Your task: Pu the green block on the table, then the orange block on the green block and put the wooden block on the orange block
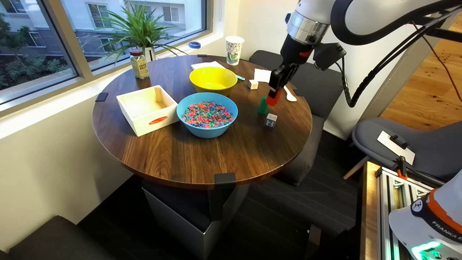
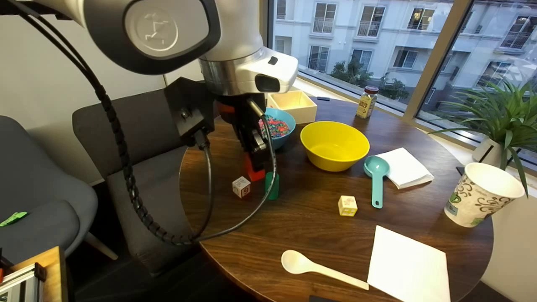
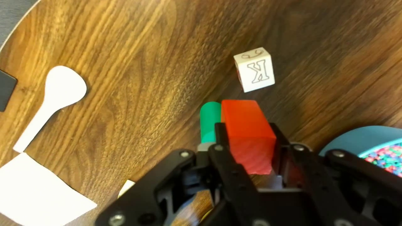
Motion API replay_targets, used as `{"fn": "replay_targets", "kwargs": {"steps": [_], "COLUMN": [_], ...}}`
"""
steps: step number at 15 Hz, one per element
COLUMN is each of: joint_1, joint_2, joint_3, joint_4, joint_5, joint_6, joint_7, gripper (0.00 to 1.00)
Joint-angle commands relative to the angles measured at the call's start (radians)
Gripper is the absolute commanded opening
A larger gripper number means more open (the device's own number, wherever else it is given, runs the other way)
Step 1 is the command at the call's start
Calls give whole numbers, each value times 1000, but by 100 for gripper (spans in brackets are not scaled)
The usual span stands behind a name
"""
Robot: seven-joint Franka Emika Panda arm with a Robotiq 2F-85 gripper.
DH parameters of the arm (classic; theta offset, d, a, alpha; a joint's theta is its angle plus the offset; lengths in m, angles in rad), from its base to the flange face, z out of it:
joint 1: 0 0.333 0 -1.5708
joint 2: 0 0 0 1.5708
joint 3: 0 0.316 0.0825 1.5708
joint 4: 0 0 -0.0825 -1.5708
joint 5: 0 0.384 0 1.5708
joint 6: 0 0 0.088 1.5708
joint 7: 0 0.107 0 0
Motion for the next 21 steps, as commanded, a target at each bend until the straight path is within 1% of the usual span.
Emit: {"fn": "replay_targets", "kwargs": {"steps": [1,6,10,15,21], "joint_1": [0,-12,-10,-6,-3], "joint_2": [17,54,81,107,133], "joint_3": [0,4,2,-2,-7], "joint_4": [47,82,103,127,160], "joint_5": [-7,-56,-84,-97,-92], "joint_6": [-56,-46,-52,-55,-76], "joint_7": [80,222,302,351,374], "gripper": [8,8,8,8,8]}}
